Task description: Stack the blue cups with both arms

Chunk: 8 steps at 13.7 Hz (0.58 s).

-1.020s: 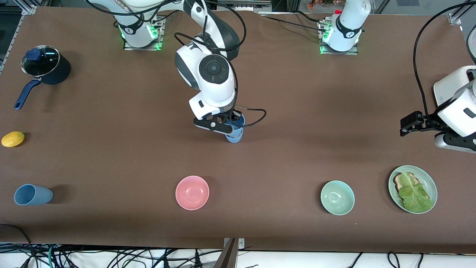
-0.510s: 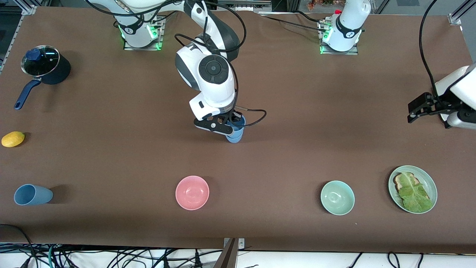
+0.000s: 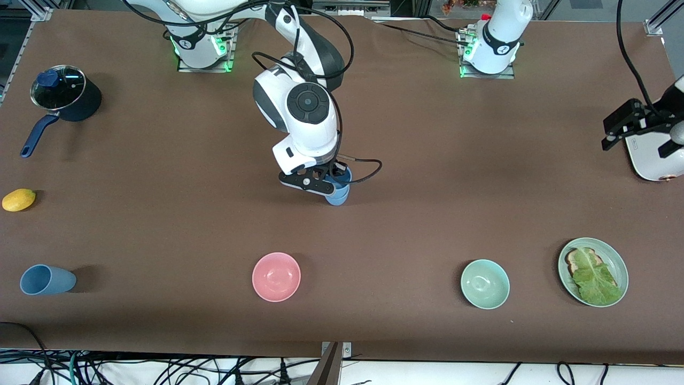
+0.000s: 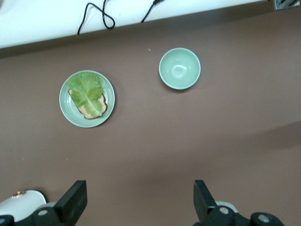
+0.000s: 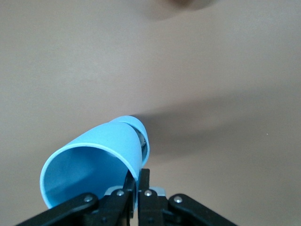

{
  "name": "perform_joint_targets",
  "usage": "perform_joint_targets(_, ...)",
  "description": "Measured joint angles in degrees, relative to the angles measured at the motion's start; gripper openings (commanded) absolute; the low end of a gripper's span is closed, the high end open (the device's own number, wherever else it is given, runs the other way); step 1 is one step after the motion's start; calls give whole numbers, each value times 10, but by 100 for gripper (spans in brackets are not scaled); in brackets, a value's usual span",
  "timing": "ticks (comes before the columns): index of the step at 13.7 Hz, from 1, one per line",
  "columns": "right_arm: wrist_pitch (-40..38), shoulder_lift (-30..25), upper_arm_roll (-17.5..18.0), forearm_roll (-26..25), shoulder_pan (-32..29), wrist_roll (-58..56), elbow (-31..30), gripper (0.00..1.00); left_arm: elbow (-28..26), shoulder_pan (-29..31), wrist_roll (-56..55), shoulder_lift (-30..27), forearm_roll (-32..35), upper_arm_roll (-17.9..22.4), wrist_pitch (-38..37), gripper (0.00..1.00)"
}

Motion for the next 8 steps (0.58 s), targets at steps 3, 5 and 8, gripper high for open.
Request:
perform_joint_targets(3, 1, 0, 0, 0, 0, 0, -7, 0, -3, 0, 0, -10, 0, 0, -29, 100)
perform_joint_targets(5, 3, 0, 0, 0, 0, 0, -8, 0, -4, 0, 0, -14, 0, 0, -36, 100)
perform_joint_targets(8, 8, 0, 0, 0, 3, 0, -9, 50, -4, 0, -32, -19, -8, -1, -46, 100)
